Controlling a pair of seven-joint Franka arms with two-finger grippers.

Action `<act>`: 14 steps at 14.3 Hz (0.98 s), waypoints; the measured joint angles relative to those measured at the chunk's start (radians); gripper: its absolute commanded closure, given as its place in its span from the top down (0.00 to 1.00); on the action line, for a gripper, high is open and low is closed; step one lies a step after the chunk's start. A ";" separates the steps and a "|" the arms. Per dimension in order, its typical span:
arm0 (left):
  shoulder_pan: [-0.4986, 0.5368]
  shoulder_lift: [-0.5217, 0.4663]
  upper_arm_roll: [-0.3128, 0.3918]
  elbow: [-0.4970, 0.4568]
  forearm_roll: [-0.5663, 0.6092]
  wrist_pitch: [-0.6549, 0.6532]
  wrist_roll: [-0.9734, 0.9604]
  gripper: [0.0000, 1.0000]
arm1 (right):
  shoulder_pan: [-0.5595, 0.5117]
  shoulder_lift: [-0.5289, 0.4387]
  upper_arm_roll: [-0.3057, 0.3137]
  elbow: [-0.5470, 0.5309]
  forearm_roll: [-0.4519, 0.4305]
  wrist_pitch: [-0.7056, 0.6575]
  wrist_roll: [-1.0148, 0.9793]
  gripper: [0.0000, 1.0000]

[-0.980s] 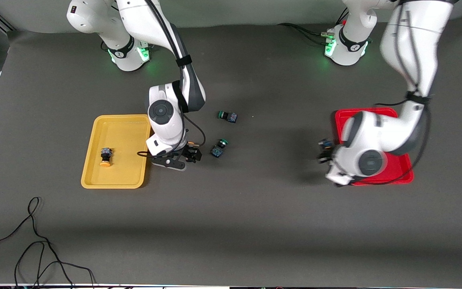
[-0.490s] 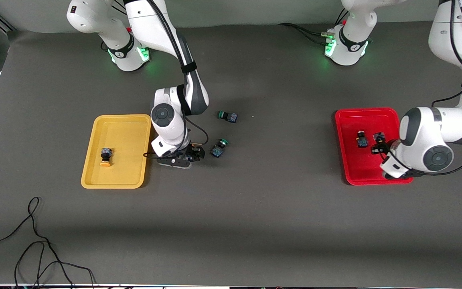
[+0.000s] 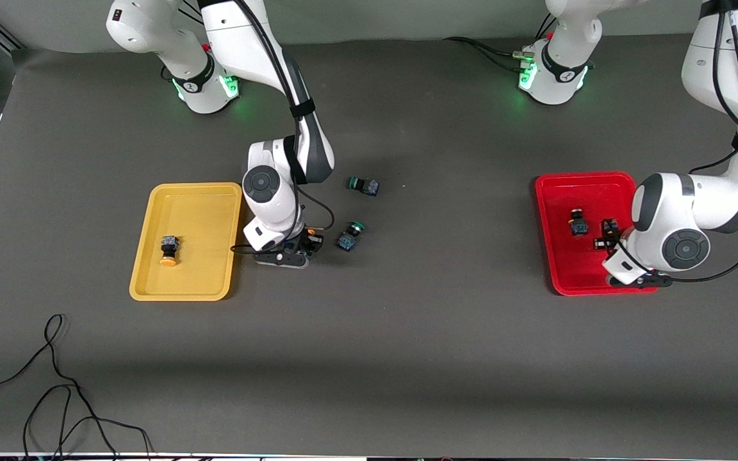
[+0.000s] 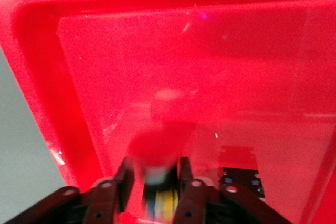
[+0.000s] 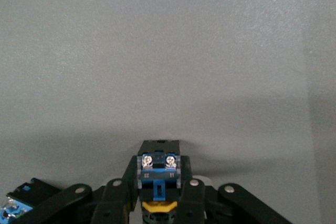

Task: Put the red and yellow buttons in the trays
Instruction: 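Lower the red button into the red tray with the left gripper and release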

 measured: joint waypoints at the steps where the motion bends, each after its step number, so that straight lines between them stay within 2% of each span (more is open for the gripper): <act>1: 0.001 -0.002 0.000 0.002 0.000 0.000 0.006 0.99 | -0.001 -0.006 -0.009 0.006 0.000 -0.024 0.000 0.16; 5: 0.001 -0.051 -0.026 0.027 -0.024 -0.060 0.007 0.99 | 0.003 -0.085 -0.121 0.070 -0.019 -0.268 -0.022 0.16; 8: -0.001 -0.170 -0.073 0.045 -0.090 -0.132 0.006 0.99 | 0.001 -0.144 -0.228 0.128 -0.092 -0.447 -0.075 0.16; 12: -0.027 -0.391 -0.103 0.038 -0.180 -0.216 0.006 0.99 | -0.028 -0.150 -0.354 0.105 -0.107 -0.490 -0.358 0.16; 14: -0.047 -0.488 -0.104 0.029 -0.184 -0.251 0.007 0.99 | -0.079 -0.145 -0.389 0.066 -0.108 -0.485 -0.505 0.16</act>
